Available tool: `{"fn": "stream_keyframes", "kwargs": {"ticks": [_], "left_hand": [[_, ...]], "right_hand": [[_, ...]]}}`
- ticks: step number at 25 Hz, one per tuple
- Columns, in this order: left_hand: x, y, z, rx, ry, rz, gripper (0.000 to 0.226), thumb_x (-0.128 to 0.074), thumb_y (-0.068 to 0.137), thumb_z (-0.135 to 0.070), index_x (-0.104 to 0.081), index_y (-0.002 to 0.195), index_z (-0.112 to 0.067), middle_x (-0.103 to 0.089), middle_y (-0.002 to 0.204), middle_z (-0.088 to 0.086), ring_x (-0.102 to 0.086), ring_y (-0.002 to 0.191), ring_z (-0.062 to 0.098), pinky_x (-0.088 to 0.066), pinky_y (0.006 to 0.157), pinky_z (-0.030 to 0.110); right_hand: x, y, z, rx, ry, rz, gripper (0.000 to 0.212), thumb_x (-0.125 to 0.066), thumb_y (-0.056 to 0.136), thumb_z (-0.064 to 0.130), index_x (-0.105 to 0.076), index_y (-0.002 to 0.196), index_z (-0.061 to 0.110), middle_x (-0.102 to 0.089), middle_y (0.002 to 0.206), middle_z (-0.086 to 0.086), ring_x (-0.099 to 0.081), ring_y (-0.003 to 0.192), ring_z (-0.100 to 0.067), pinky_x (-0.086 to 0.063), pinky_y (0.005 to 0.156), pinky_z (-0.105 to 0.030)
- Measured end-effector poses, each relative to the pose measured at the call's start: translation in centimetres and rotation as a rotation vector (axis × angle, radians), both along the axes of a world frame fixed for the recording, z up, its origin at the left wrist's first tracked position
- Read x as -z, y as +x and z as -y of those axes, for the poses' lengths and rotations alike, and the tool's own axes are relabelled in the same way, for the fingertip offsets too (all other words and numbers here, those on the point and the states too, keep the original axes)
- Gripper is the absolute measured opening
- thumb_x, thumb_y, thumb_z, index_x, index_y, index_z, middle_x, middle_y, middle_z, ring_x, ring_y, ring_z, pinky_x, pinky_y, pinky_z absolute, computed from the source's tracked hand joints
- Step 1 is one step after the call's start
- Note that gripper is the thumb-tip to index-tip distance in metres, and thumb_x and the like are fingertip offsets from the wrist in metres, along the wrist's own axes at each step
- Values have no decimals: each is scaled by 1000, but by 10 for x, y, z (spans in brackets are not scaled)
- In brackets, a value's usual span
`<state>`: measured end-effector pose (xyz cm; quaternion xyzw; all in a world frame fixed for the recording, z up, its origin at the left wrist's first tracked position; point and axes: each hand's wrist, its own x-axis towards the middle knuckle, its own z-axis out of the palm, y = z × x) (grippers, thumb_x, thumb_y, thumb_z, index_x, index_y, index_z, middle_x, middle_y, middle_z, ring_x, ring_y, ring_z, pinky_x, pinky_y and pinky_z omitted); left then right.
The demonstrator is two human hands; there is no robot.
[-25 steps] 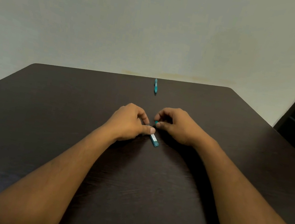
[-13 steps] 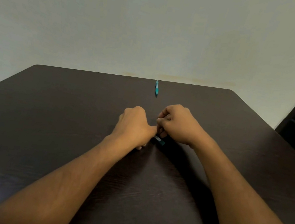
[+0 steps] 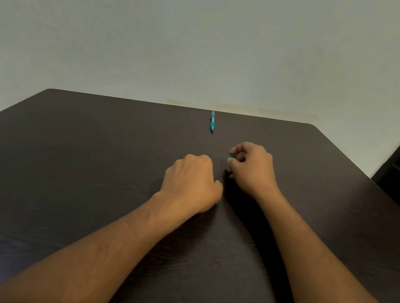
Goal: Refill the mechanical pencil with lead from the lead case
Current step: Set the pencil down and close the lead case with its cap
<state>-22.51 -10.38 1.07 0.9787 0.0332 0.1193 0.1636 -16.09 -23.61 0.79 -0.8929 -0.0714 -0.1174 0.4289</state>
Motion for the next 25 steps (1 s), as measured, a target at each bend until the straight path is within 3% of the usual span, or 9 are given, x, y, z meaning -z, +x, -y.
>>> {"fn": "stream_keyframes", "kwargs": {"ticks": [4, 9, 13, 17, 20, 25], "left_hand": [[-2, 1, -3, 46, -62, -5, 29, -69, 84, -33, -48, 69, -20, -54, 69, 0, -51, 60, 15, -31, 46, 29], [-7, 0, -5, 109, 24, 29, 33, -66, 89, -26, -42, 67, -21, -50, 68, -1, -48, 57, 12, -29, 46, 27], [-6, 0, -4, 155, 93, 1, 37, -64, 94, -25, -37, 68, -24, -49, 71, -2, -48, 59, 10, -28, 47, 25], [-3, 2, -11, 172, -14, 30, 23, -60, 95, -25, -49, 75, -21, -55, 75, 0, -53, 62, 13, -37, 49, 29], [-2, 6, -19, 195, -141, 118, 12, -57, 96, -24, -63, 94, -14, -62, 83, 2, -60, 72, 14, -54, 67, 37], [2, 11, -30, 290, -200, 265, 15, -56, 97, -24, -63, 107, -16, -56, 99, -1, -58, 78, 14, -52, 70, 35]], "right_hand": [[1, -3, -1, -93, 116, -30, 18, -66, 90, 1, -71, 92, 18, -71, 80, -1, -66, 58, -9, -59, 60, -24], [2, -3, 1, -232, 206, -56, 18, -68, 91, 3, -73, 106, 11, -71, 90, -5, -67, 73, -15, -61, 72, -32], [3, -1, 1, -234, 226, -66, 10, -71, 90, 4, -70, 96, 12, -73, 89, -7, -68, 74, -15, -61, 72, -32], [5, 1, 3, -262, 259, -76, 11, -70, 89, 1, -73, 92, 11, -73, 85, -10, -65, 68, -15, -59, 70, -33], [5, 1, 6, -331, 458, -195, 13, -66, 89, -3, -75, 93, 5, -70, 76, -8, -61, 63, -13, -55, 66, -28], [2, -1, 6, -435, 753, -397, 14, -65, 91, -2, -74, 103, -4, -72, 88, -18, -67, 73, -20, -58, 69, -30]]}}
